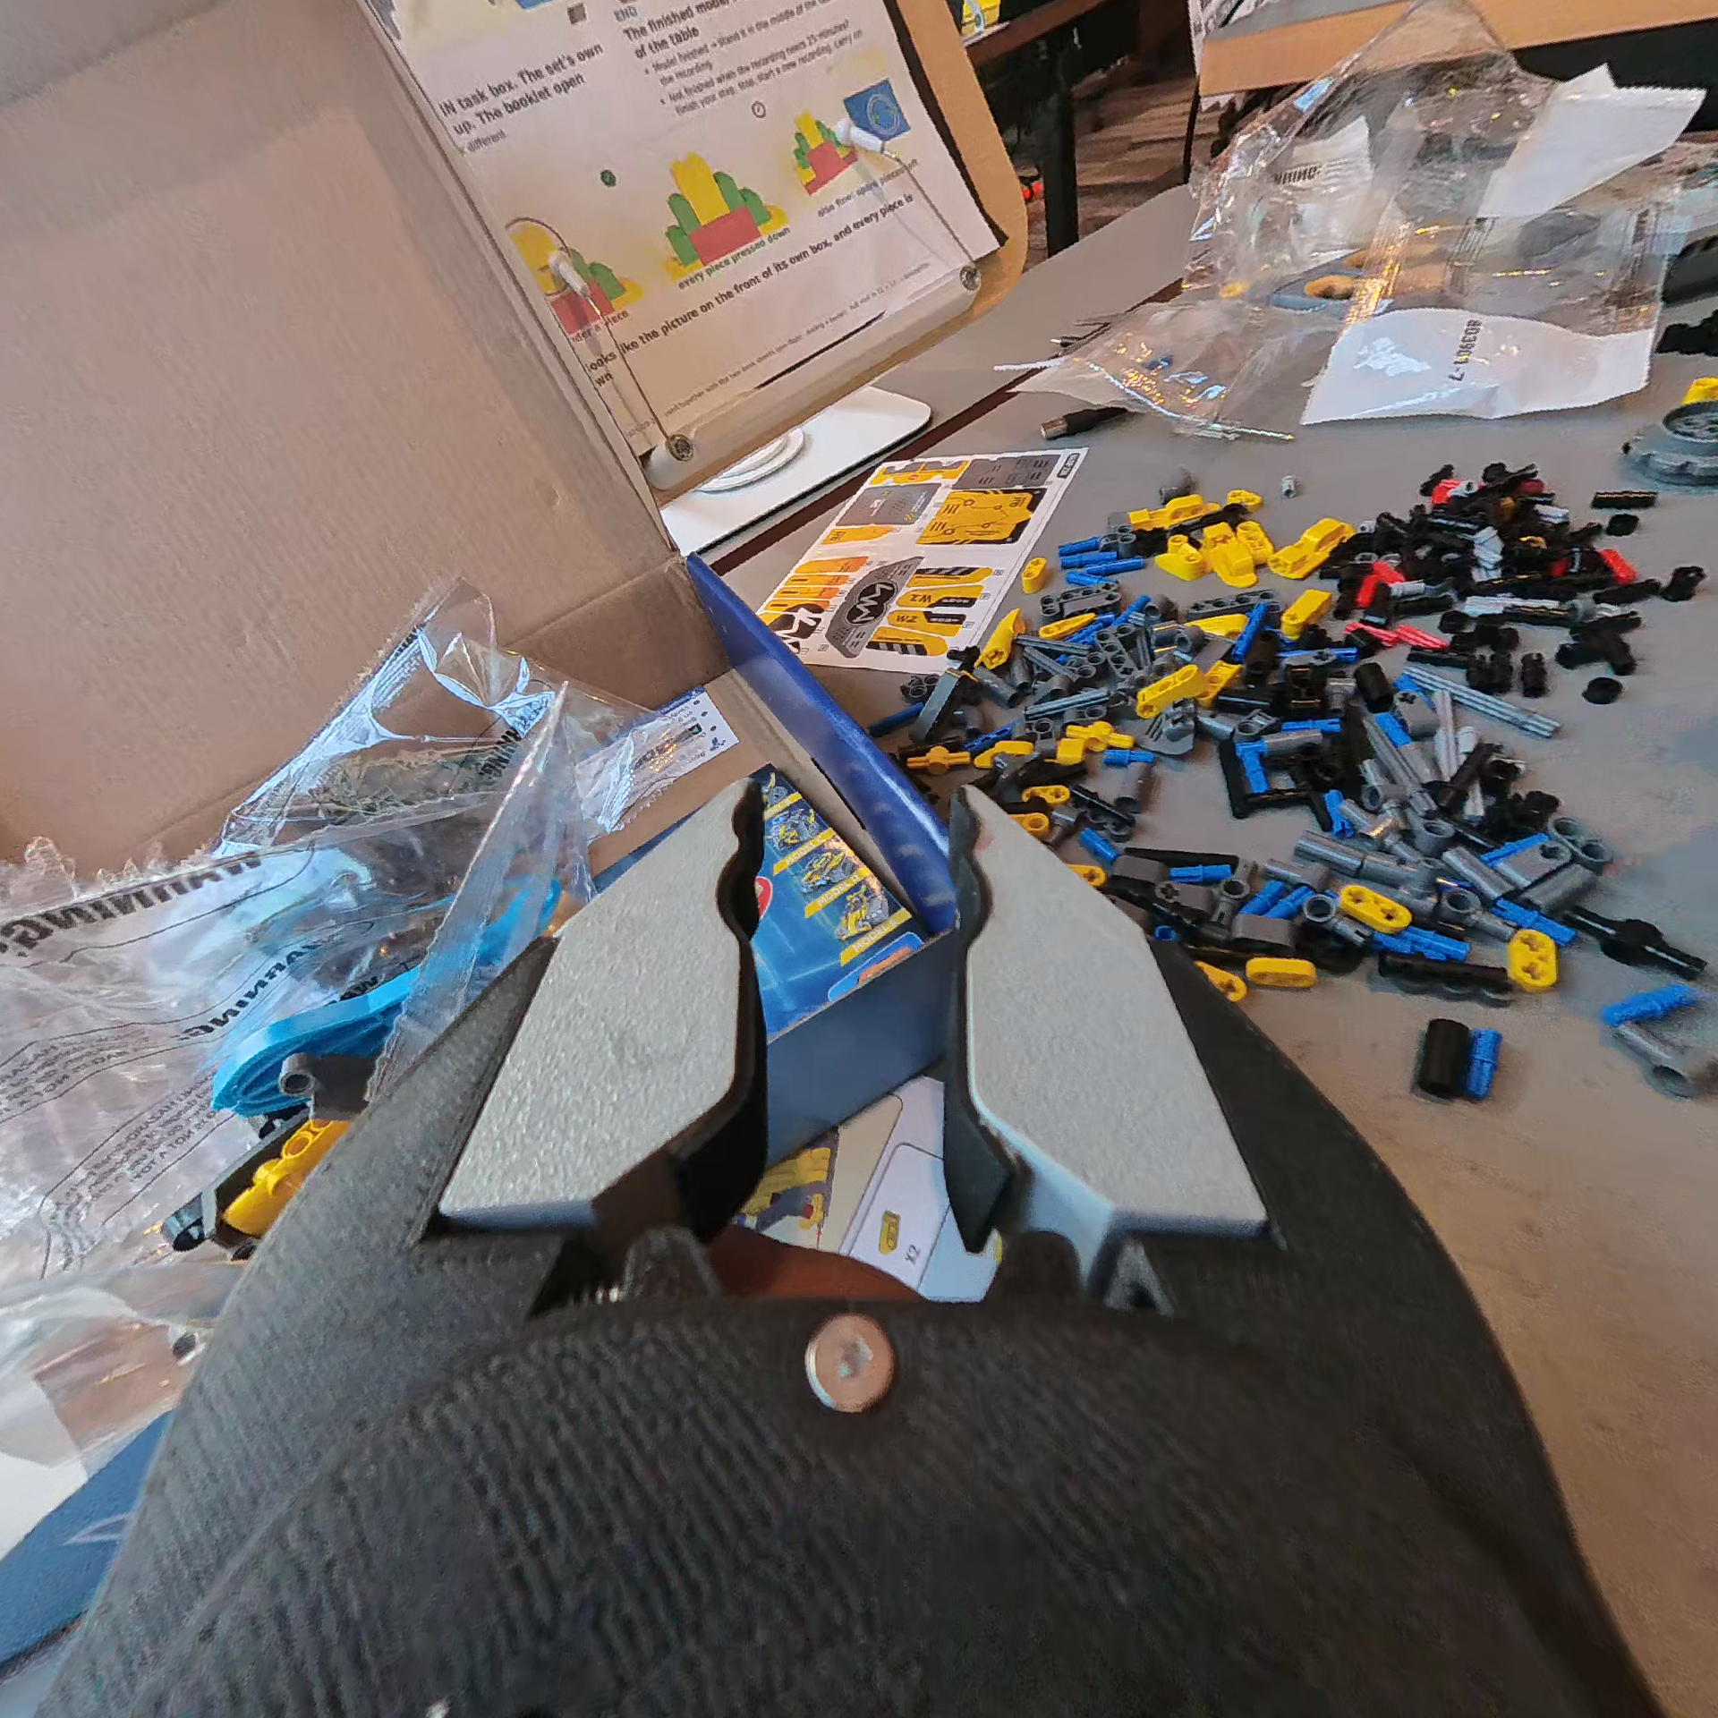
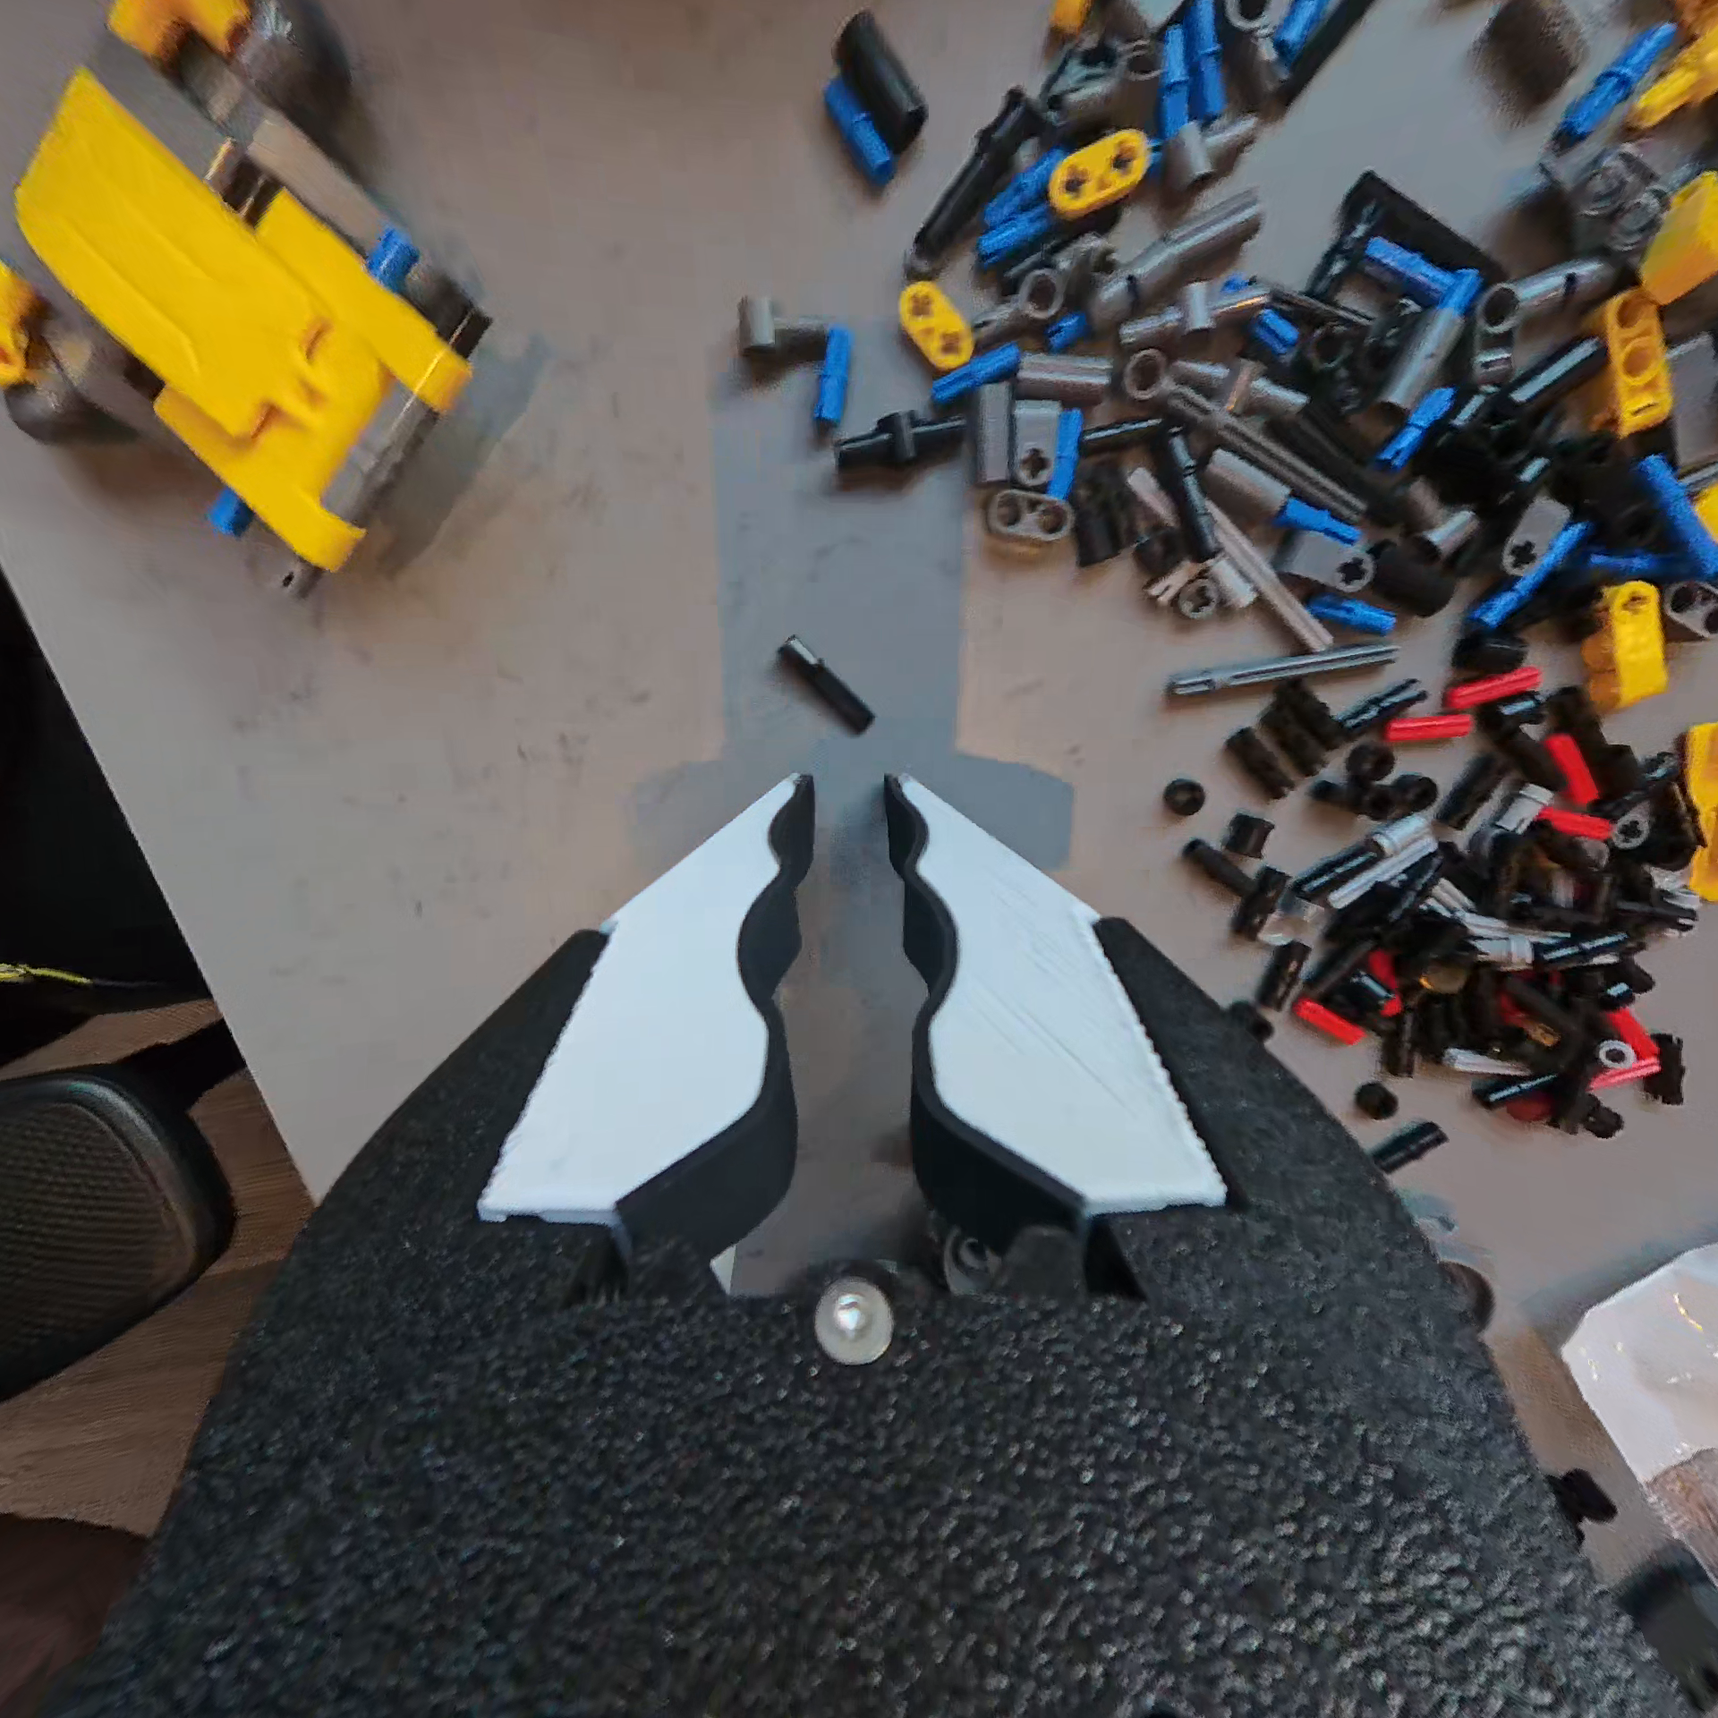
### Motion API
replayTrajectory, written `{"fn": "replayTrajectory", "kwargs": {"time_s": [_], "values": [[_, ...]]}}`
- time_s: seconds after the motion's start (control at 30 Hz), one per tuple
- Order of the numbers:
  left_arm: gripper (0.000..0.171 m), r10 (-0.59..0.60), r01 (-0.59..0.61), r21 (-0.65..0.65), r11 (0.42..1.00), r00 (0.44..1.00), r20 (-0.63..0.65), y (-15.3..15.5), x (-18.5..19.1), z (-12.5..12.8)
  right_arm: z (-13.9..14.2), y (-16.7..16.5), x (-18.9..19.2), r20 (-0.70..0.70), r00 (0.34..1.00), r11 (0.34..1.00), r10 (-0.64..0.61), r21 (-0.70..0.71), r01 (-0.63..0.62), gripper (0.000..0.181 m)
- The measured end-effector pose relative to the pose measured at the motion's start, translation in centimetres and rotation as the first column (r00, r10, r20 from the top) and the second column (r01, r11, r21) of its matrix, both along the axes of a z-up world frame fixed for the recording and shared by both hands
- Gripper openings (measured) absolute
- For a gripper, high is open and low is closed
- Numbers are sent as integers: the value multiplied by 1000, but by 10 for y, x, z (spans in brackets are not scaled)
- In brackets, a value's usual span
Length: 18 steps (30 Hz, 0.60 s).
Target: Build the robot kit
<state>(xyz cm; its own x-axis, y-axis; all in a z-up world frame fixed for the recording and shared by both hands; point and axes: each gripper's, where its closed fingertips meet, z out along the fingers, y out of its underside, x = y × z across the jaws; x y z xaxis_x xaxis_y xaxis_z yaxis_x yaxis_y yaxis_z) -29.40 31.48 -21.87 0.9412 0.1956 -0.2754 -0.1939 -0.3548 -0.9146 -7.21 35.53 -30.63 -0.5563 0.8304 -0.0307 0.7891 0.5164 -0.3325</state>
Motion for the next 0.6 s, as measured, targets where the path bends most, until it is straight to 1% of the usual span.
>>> {"fn": "replayTrajectory", "kwargs": {"time_s": [0.03, 0.2, 0.33, 0.4, 0.47, 0.5, 0.6], "values": [[37, 1, -1, 1, 1000, 1000, 7, 0, -1, 0, -1, -4, 3, -15, 1000, 1000, 22, 0, -22, 10], [37, 3, -3, -3, 1000, 1000, 11, 0, -2, -1, 1, -6, -2, -46, 997, 998, 55, 19, -55, 17], [37, 1, -1, 5, 1000, 1000, 10, -1, -1, 1, 2, -14, -14, -70, 992, 994, 106, 14, -105, 17], [37, -1, 1, 5, 1000, 1000, 12, -1, -1, 1, 0, -17, -17, -60, 990, 992, 127, 17, -126, 14], [37, -3, 3, 4, 1000, 1000, 14, -1, -1, 1, 0, -17, -17, -45, 992, 993, 118, 14, -117, 13], [37, -5, 5, 3, 1000, 1000, 14, -1, 0, 1, -1, -18, -14, -30, 993, 993, 115, 0, -115, 6], [37, -11, 11, 7, 1000, 1000, 13, -1, 2, 3, -1, -17, -6, -6, 998, 998, 60, -11, -60, 5]]}}
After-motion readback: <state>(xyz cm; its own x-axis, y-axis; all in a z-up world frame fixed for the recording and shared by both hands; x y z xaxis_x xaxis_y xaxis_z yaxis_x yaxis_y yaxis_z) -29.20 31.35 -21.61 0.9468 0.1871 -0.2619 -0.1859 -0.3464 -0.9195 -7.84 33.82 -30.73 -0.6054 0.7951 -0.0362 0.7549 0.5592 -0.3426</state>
